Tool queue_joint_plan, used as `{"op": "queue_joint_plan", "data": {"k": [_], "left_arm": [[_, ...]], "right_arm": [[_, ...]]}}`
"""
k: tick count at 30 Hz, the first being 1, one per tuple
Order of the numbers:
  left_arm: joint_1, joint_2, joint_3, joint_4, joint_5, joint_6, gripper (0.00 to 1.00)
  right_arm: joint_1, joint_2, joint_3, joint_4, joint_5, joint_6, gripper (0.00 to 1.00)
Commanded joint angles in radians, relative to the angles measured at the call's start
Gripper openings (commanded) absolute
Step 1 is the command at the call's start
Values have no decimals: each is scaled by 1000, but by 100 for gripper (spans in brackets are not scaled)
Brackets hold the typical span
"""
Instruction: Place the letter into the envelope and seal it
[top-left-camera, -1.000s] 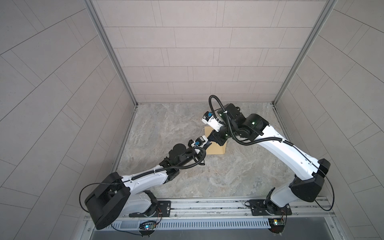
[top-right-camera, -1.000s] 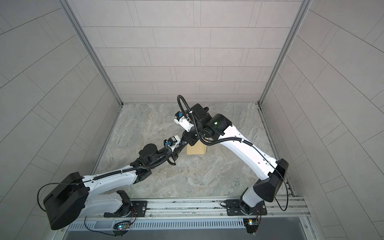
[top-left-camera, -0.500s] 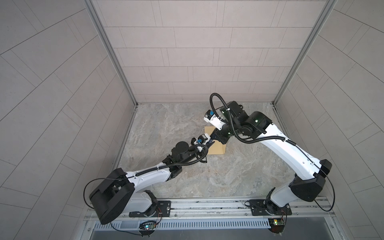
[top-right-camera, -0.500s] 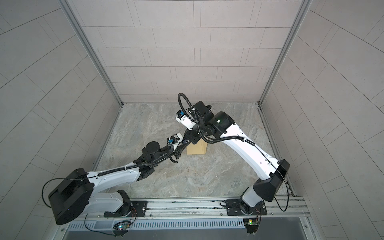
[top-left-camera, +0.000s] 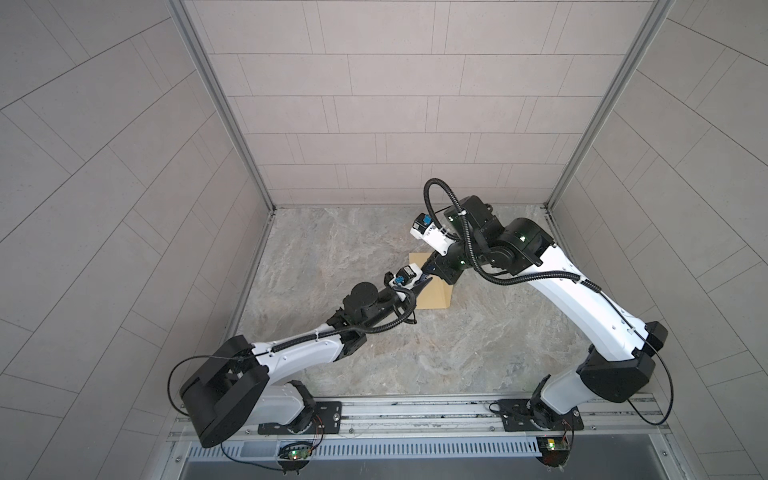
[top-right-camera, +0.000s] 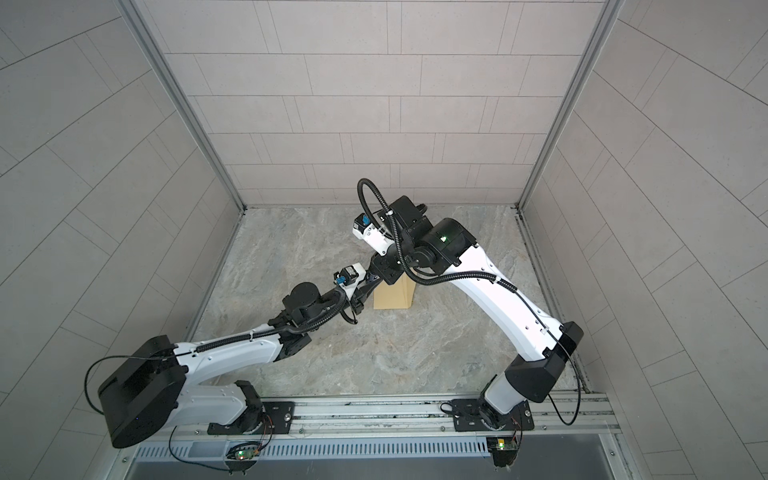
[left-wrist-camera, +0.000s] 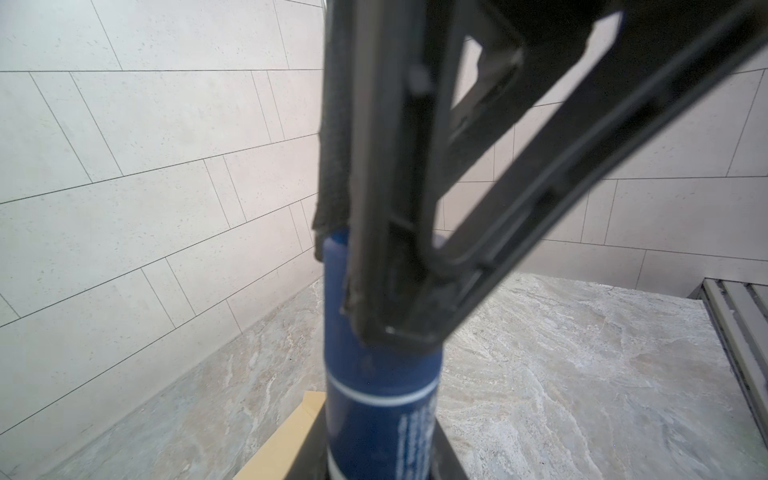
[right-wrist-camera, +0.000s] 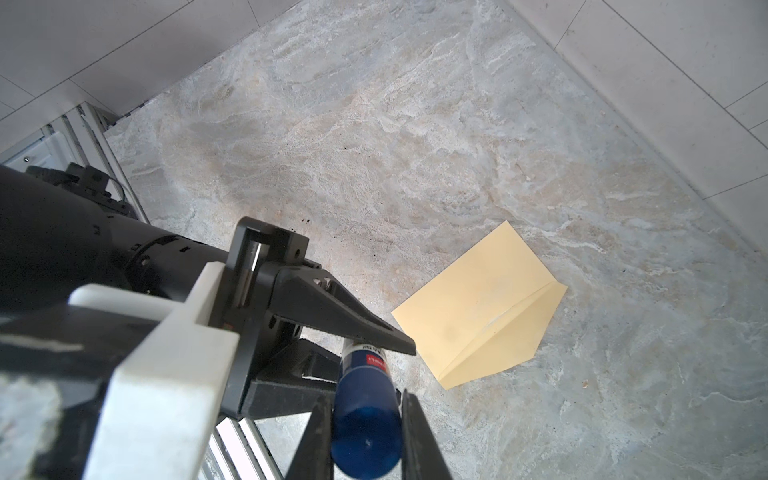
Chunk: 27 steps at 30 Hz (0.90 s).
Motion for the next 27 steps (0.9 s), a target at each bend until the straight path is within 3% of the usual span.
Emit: {"op": "queue_joint_plan", "data": {"k": [1, 12, 20, 27], "left_arm": [[17, -5, -44, -169, -123, 20, 0], [7, -63, -87, -248, -86, 45, 0], [8, -65, -148, -209, 68, -43, 0], [7, -71, -156, -255, 91, -35, 0]], "right_arm": [[-10, -36, 48, -19, -18, 63, 0], [-17, -39, -1, -13, -36, 39, 0], [-17, -37, -44, -45, -100, -117, 0], [-22, -35, -41, -99, -153, -236, 0]]}}
